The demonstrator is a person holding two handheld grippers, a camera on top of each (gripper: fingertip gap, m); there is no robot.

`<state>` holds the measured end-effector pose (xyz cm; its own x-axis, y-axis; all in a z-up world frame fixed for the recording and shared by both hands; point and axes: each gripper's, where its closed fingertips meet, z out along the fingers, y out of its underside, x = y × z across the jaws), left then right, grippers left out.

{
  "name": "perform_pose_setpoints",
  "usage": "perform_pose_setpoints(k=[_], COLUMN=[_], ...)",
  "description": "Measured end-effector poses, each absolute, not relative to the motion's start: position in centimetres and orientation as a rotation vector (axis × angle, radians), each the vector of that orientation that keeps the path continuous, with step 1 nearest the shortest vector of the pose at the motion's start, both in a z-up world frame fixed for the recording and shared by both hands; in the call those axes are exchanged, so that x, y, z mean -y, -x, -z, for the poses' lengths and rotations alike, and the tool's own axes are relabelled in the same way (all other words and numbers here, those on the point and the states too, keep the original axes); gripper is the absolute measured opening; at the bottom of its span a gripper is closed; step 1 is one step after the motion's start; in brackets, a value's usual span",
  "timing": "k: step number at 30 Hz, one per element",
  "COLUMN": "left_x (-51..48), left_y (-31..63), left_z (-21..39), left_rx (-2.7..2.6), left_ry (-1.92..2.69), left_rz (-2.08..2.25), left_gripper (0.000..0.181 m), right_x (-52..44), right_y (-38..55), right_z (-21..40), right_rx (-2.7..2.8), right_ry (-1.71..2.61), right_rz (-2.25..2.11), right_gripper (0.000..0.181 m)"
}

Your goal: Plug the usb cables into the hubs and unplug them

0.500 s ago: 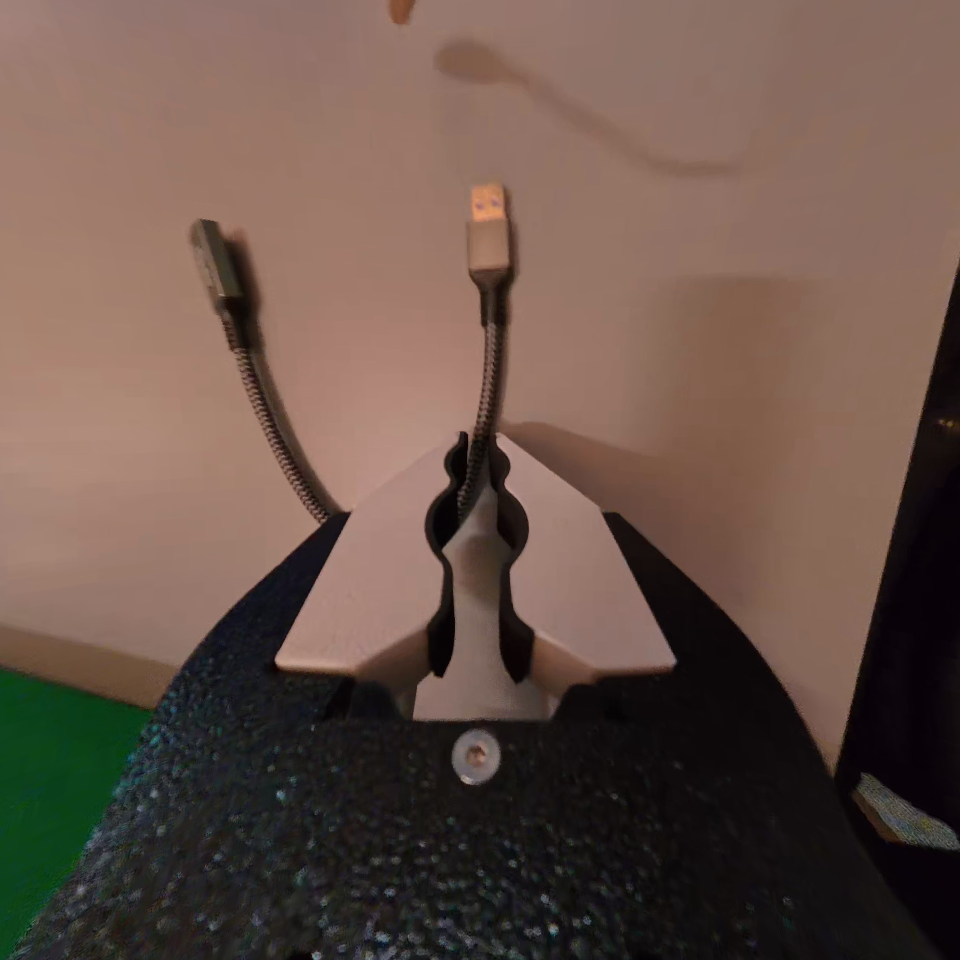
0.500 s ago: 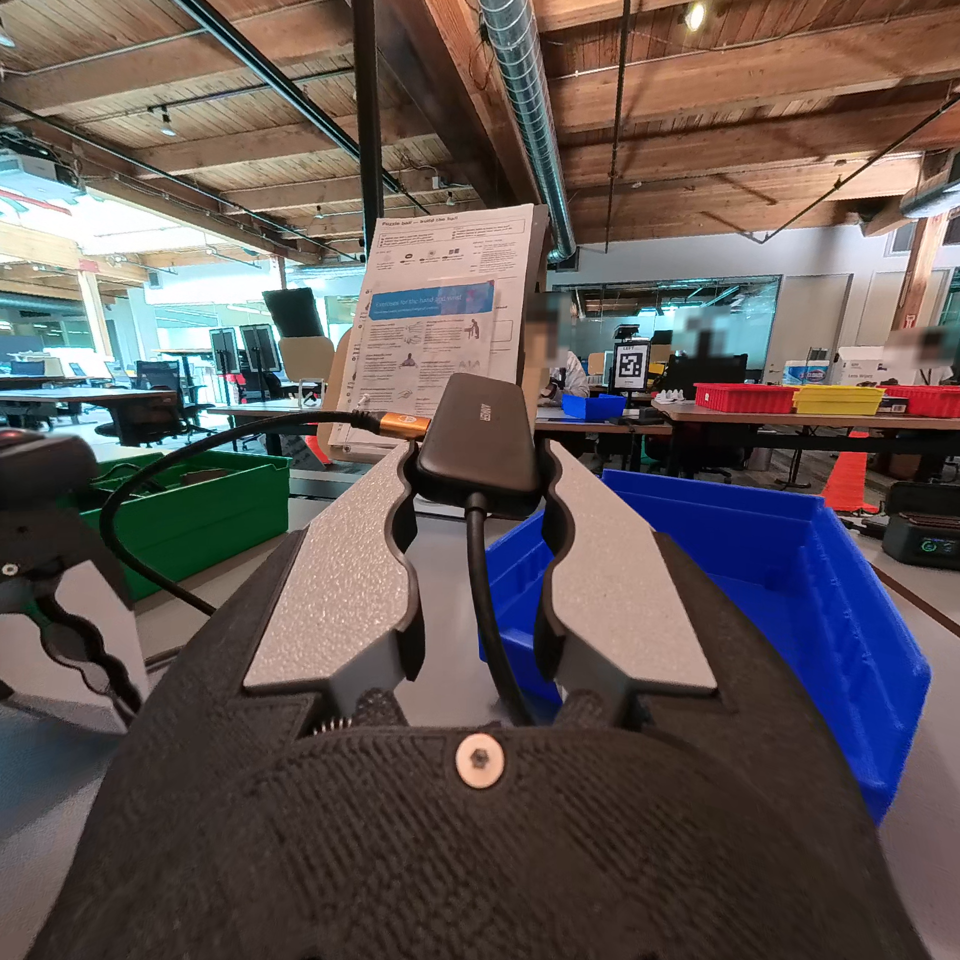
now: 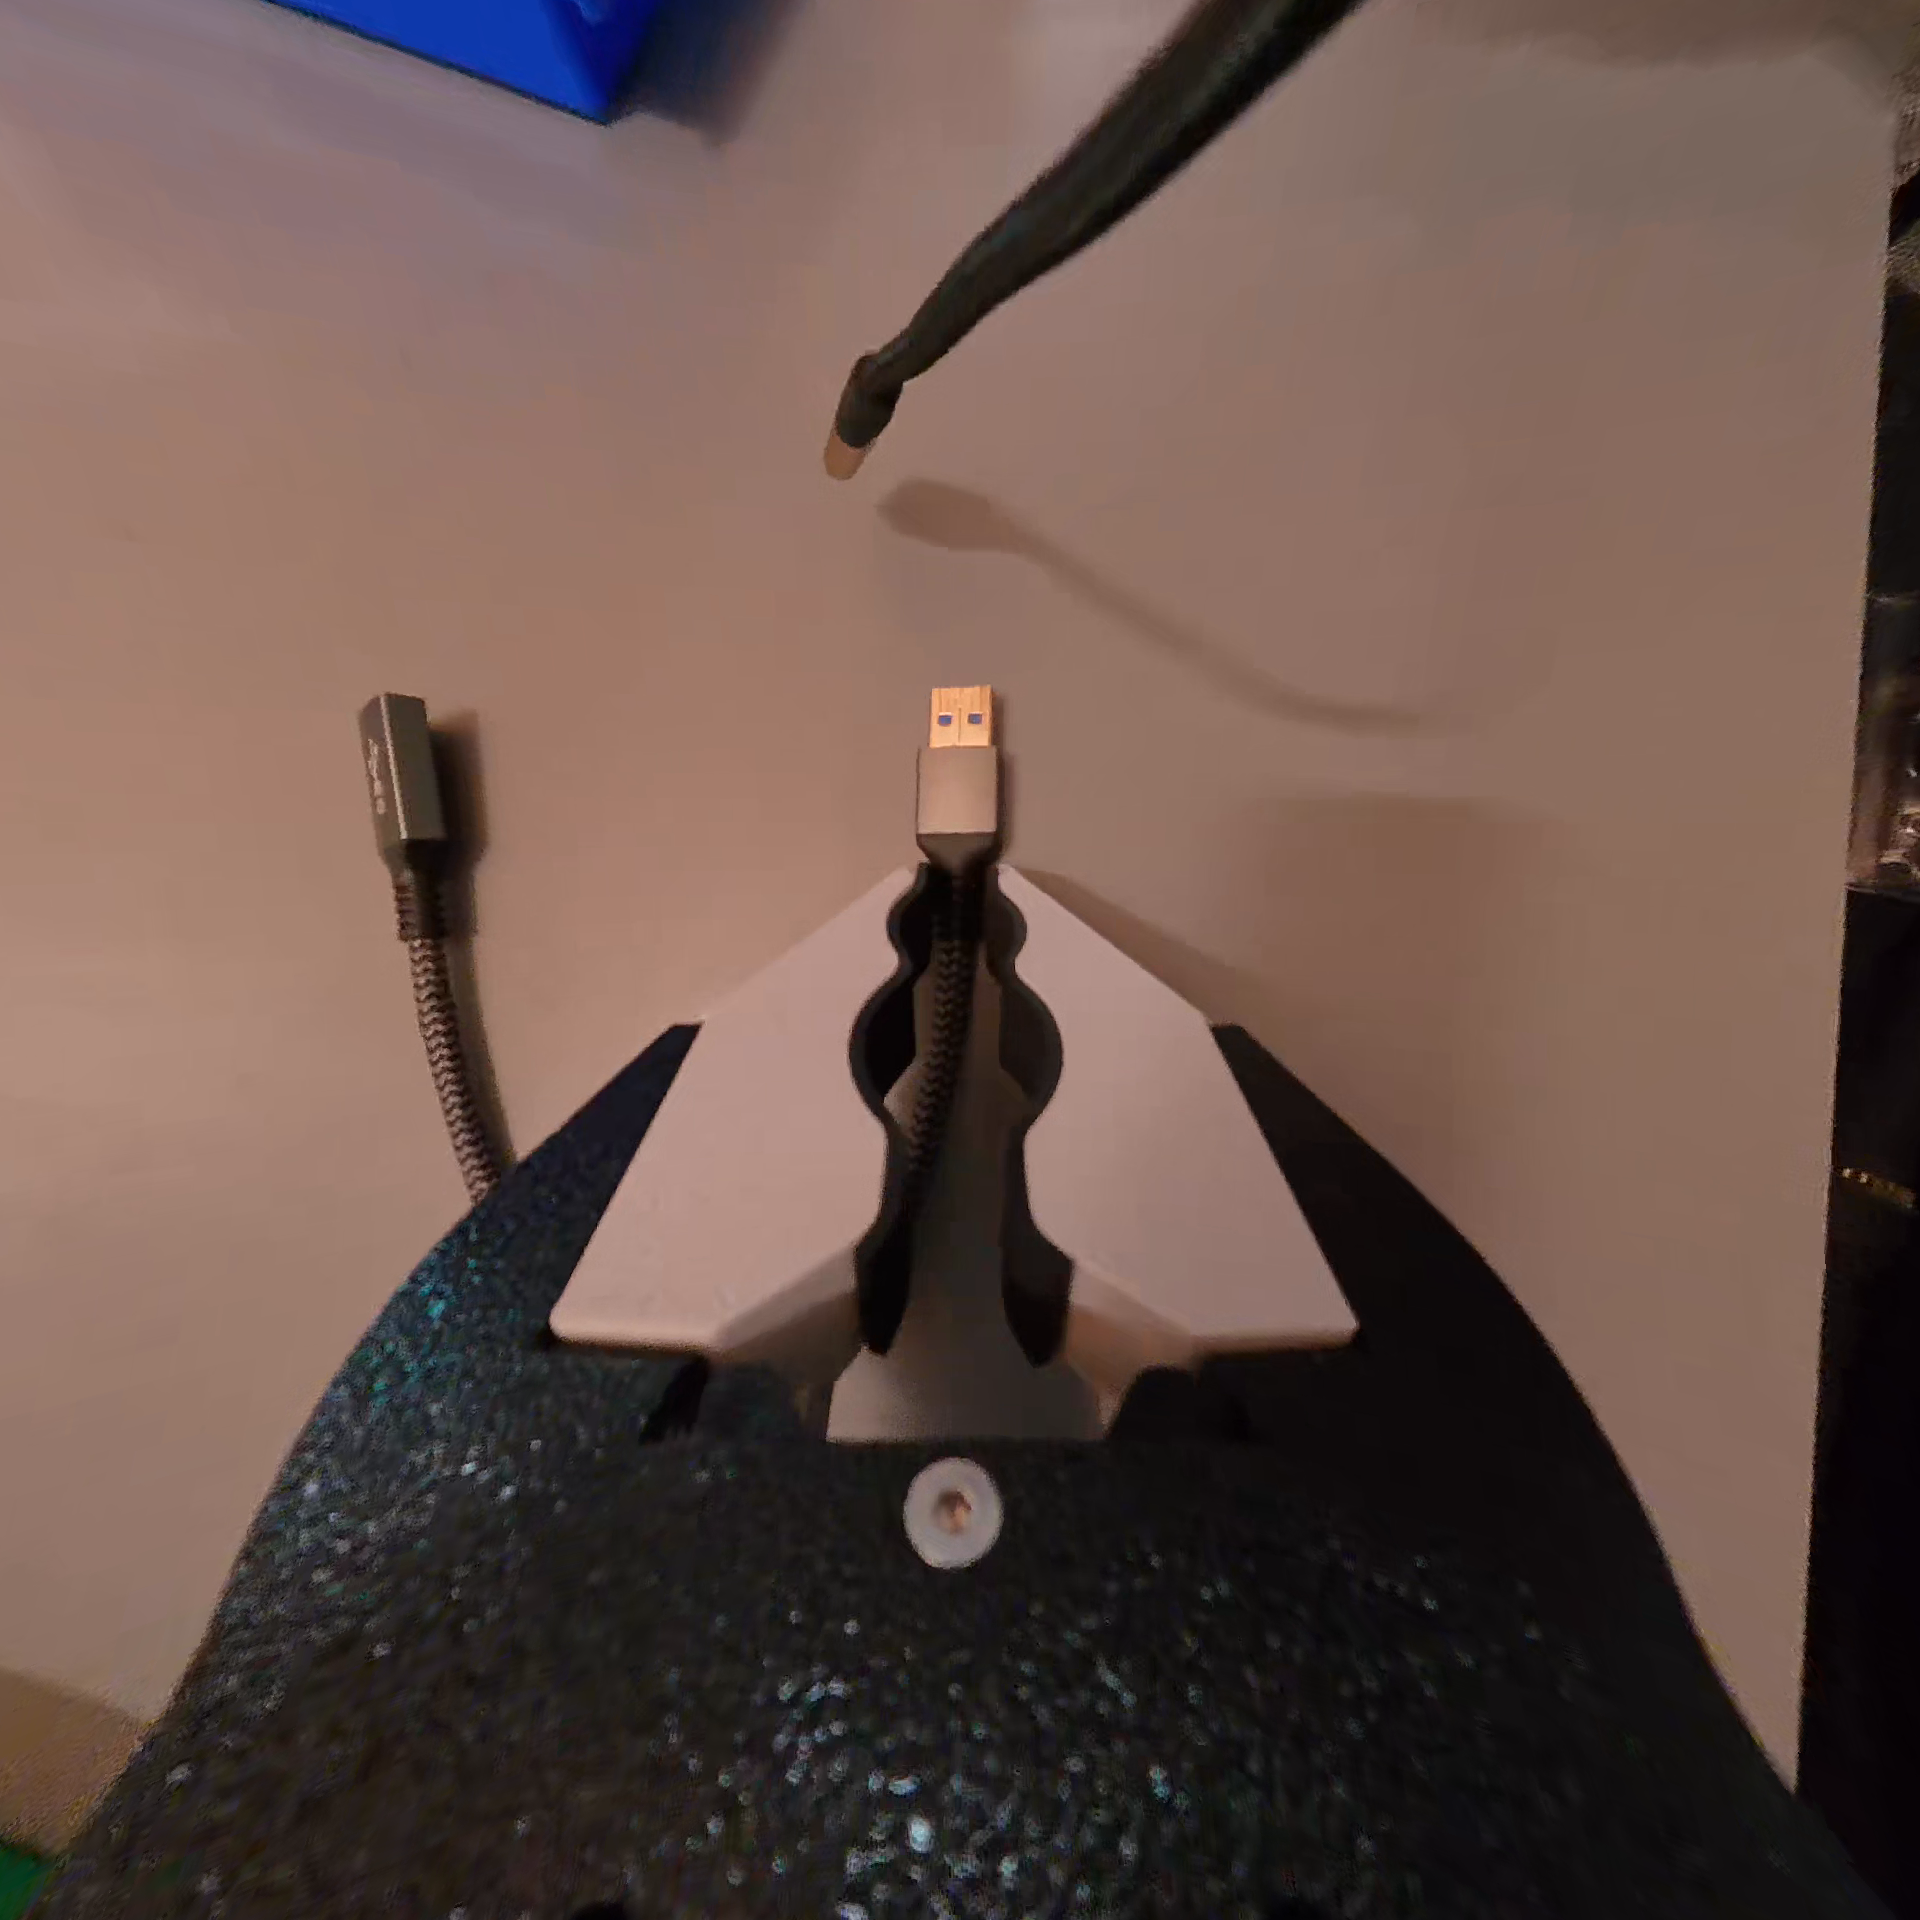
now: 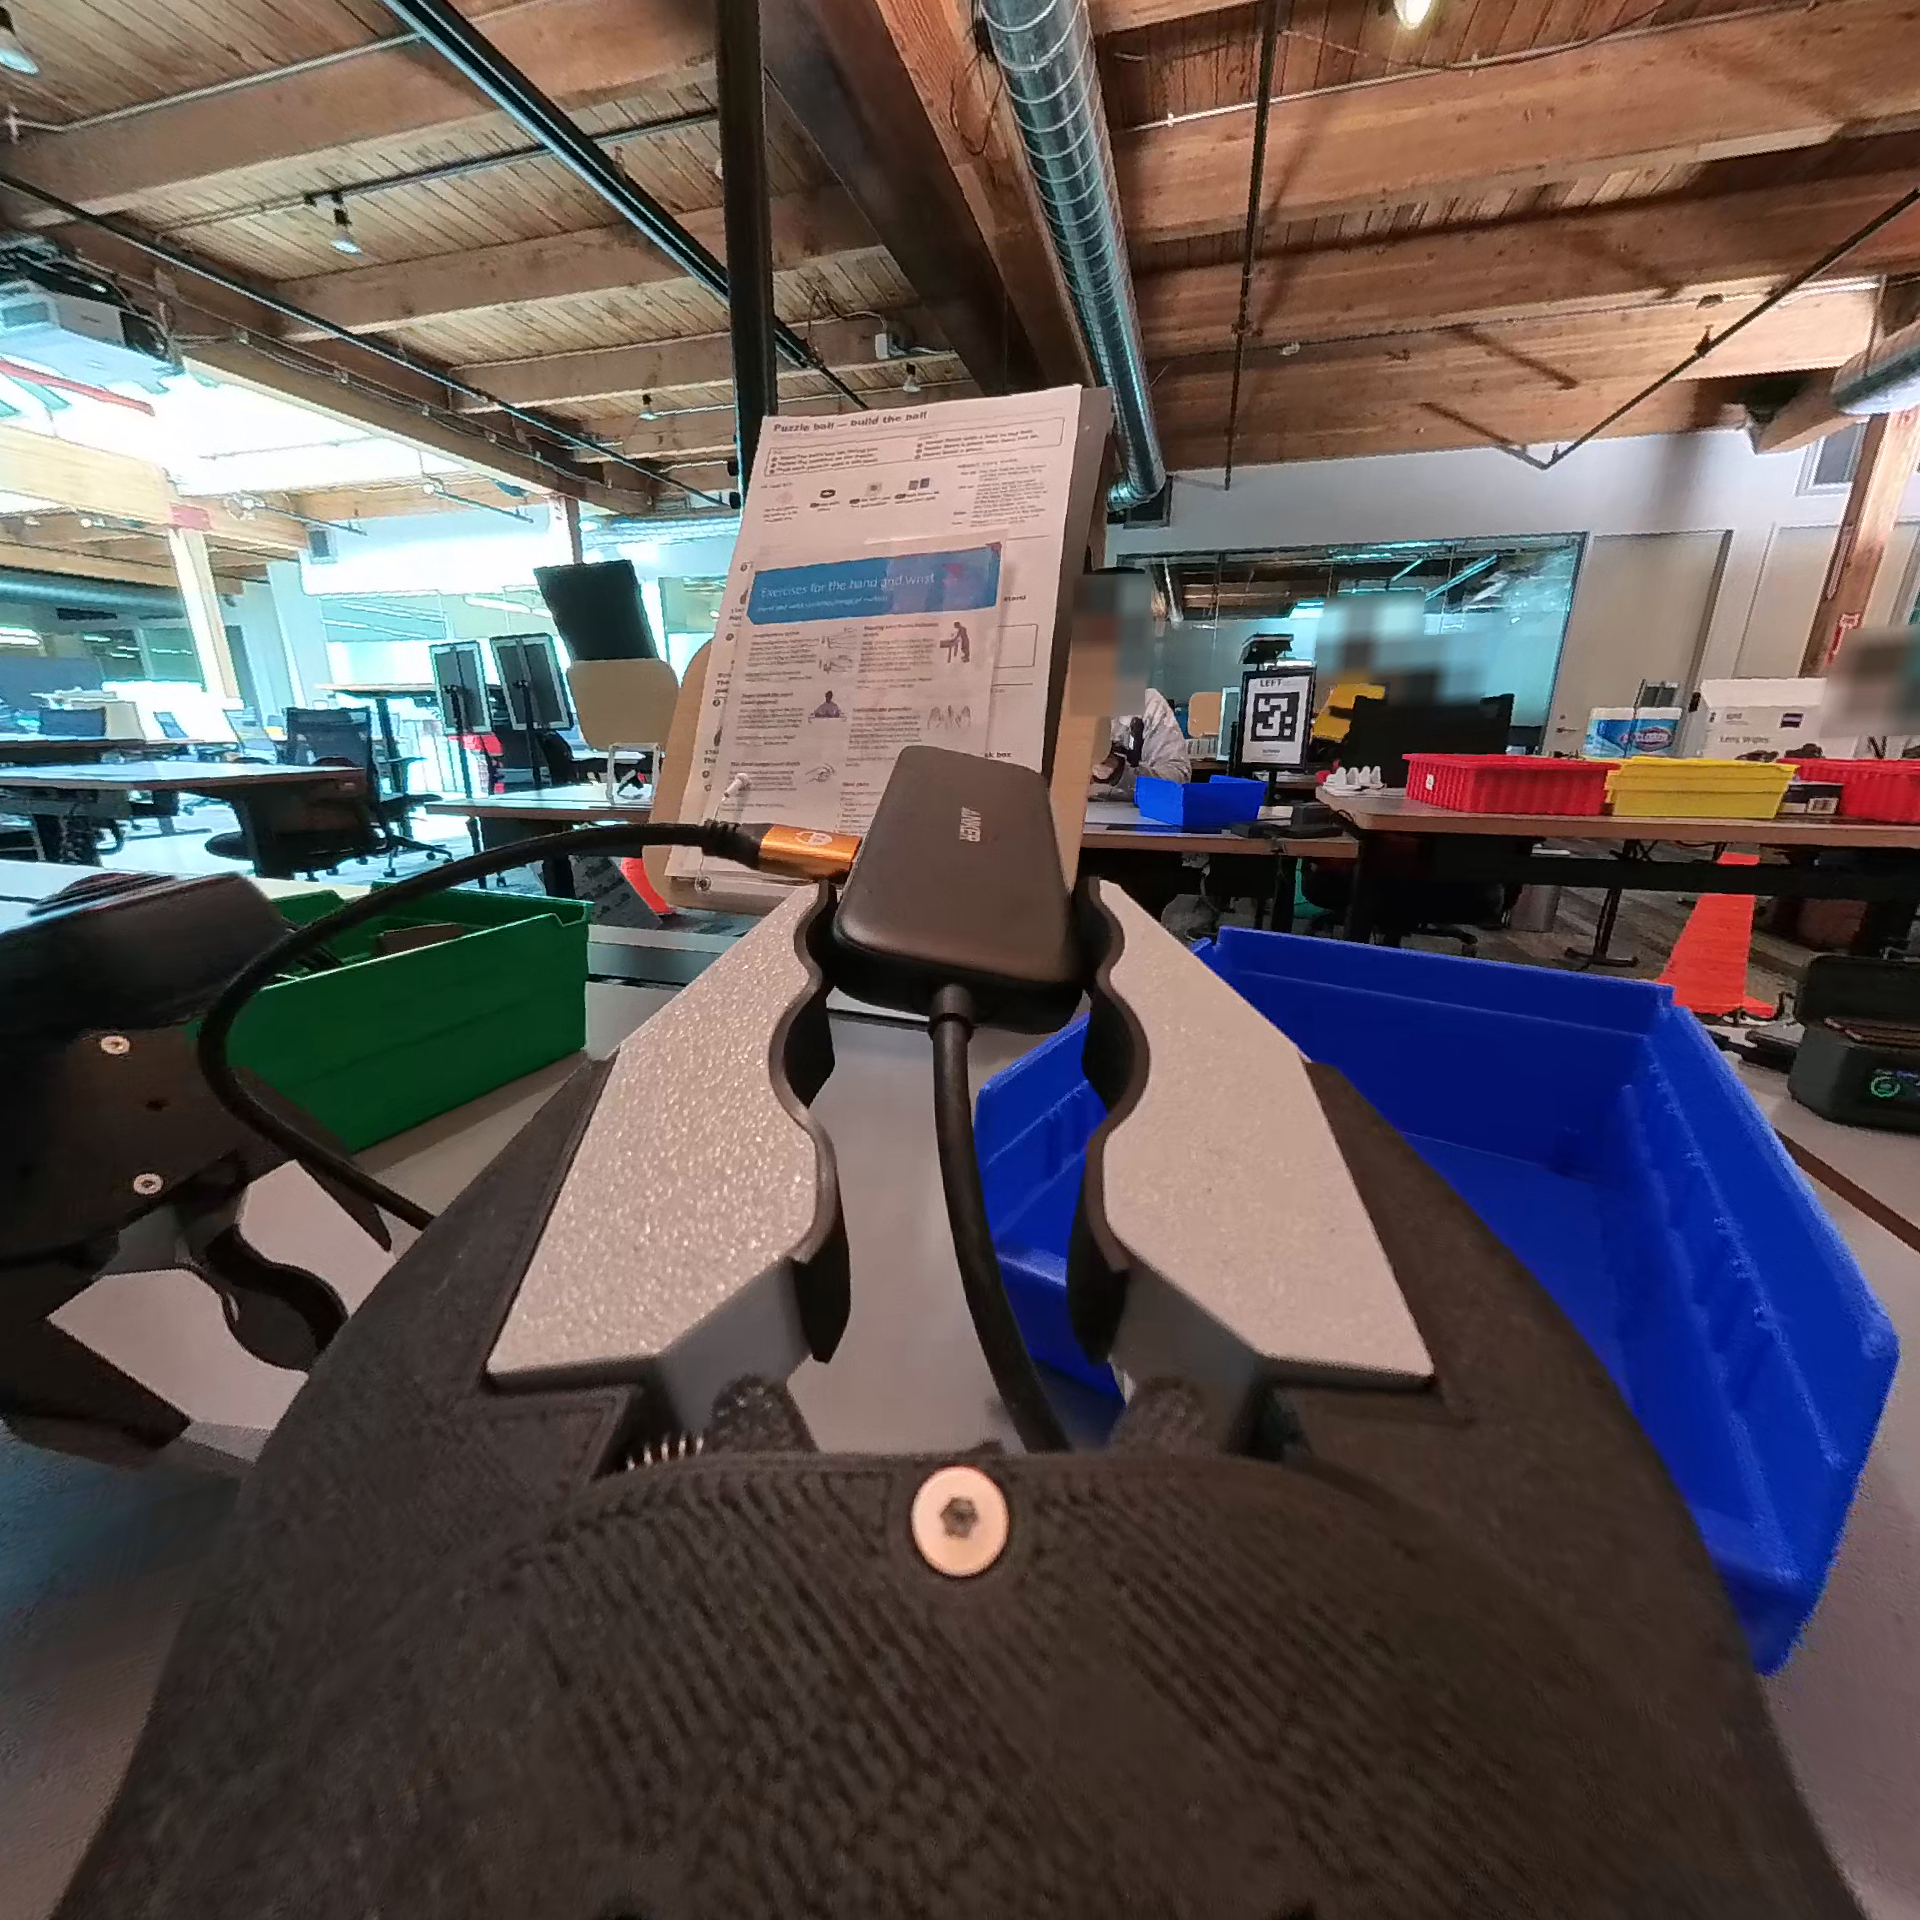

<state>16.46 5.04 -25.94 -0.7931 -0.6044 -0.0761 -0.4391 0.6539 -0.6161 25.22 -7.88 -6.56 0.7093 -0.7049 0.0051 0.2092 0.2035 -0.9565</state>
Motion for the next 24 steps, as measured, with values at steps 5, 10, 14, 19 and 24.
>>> perform_pose_setpoints(k=[5,10,14,19,24], left_x=[-4.5,-3.1,-3.9,-6.9,-11.0], left_y=[-16.5,-14.5,-14.3,-18.2,-20.4], left_z=[22.8,14.9,10.8,15.4,18.7], left_rx=[-2.527,-2.392,-2.191,-2.094,-2.053], left_ry=[0.870,0.940,1.080,1.477,1.533], left_rz=[1.078,1.744,2.274,2.094,1.538], left_gripper=[0.006,0.007,0.006,0.008,0.011], right_x=[8.5,10.0,11.1,11.3,10.5], right_y=[-25.3,-25.4,-25.3,-25.4,-25.2], right_z=[6.1,5.1,4.2,4.3,4.5], right_rx=[-0.496,-0.513,-0.519,-0.524,-0.504], right_ry=[1.193,1.147,1.098,1.102,1.132], right_rz=[0.687,0.684,0.657,0.661,0.671], right_gripper=[0.045,0.045,0.045,0.045,0.045])
